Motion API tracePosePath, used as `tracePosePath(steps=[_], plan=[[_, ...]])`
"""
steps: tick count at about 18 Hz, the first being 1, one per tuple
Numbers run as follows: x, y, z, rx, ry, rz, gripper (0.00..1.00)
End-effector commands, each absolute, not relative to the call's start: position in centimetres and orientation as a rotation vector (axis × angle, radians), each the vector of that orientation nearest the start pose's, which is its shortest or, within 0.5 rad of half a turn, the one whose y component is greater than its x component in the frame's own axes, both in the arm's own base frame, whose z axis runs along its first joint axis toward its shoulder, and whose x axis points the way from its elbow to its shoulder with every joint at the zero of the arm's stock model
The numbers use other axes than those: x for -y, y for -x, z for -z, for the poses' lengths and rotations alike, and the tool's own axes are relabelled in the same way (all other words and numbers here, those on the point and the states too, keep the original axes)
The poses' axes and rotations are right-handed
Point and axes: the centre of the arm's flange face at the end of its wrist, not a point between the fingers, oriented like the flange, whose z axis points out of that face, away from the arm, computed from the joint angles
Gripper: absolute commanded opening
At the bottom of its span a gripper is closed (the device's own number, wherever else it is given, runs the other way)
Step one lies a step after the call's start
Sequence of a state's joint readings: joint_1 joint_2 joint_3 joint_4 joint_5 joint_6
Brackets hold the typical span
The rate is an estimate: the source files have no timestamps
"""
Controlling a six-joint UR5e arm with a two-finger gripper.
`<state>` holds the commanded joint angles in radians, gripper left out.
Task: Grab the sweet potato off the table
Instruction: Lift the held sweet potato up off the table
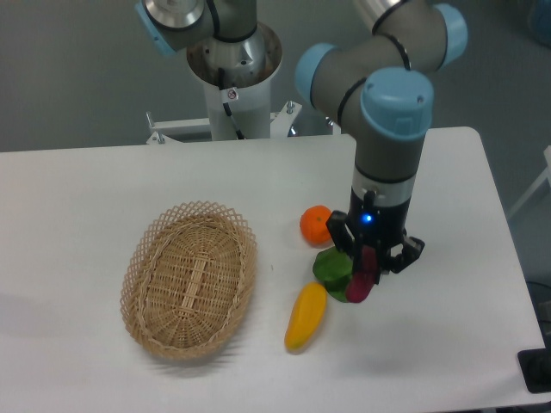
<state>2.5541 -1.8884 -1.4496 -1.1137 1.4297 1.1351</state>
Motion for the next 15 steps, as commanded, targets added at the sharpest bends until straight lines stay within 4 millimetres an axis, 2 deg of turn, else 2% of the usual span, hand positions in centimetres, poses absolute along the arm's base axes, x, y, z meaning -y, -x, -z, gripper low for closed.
tracePosePath(steps=[15], plan=[[-47.92,45.15,-42.83,-0.229,2.857,-0.253,0.37]])
